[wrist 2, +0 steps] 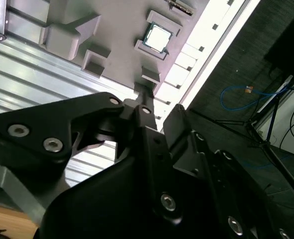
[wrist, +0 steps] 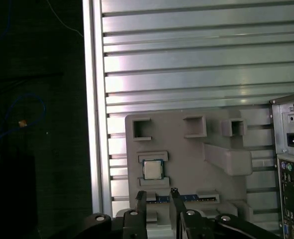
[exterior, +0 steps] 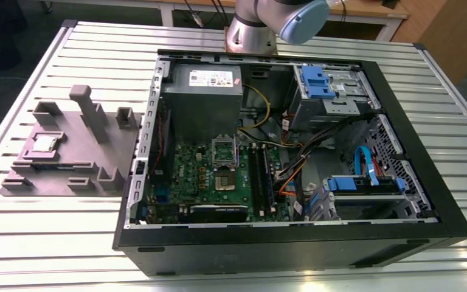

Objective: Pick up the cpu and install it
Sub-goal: 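Pick up the cpu and move it towards the insertion slot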

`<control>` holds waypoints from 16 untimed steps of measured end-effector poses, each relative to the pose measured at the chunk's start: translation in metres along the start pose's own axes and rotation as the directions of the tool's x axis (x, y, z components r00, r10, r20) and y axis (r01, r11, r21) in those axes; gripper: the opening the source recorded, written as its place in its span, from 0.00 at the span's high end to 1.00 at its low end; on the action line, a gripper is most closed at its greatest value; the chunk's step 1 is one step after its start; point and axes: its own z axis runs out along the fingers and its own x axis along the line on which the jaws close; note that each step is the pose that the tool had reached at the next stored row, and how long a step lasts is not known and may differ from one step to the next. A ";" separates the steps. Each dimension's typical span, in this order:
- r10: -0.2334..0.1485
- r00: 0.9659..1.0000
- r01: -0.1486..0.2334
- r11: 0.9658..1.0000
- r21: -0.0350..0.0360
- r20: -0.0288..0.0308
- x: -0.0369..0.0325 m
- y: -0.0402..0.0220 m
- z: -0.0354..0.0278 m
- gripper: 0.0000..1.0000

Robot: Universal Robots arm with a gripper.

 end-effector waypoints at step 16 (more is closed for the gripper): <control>-0.053 0.999 0.053 0.999 0.002 -0.002 0.0002 0.0000 0.0009 0.35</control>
